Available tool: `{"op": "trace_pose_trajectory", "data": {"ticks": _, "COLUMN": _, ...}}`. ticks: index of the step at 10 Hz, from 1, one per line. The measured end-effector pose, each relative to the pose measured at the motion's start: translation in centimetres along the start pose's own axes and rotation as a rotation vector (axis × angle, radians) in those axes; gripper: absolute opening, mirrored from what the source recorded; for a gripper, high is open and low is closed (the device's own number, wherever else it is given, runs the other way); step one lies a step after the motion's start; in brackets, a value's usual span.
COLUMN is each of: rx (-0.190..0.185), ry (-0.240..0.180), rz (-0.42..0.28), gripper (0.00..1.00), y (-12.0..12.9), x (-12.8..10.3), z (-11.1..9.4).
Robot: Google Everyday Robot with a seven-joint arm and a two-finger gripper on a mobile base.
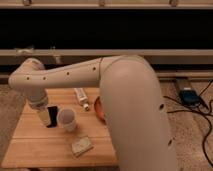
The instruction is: Pick up the ceramic cup
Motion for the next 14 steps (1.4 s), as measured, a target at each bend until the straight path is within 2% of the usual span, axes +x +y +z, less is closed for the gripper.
{"op": "trace_pose_trajectory", "data": {"ticks": 2, "rx": 0.007, "ry": -0.028, "rz": 0.050, "gripper": 0.80, "y": -1.1, "x": -2.8, "z": 0.2}}
{"op": "trace_pose_trajectory", "data": {"ticks": 6, "rx": 0.016, "ry": -0.081, "rz": 0.117, "gripper": 0.80, "y": -1.5, "x": -8.9, "z": 1.4}}
{"op": "trace_pose_trajectory", "data": {"ticks": 10, "rx": 0.011, "ry": -0.081, "rz": 0.132, "gripper": 0.80, "y": -0.8, "x": -12.1, "z": 2.9}}
{"op": "trace_pose_trajectory", "data": {"ticks": 14, "rx": 0.008, "ry": -0.059, "rz": 0.129, "gripper": 0.80, "y": 0.1, "x": -12.9, "z": 4.0}}
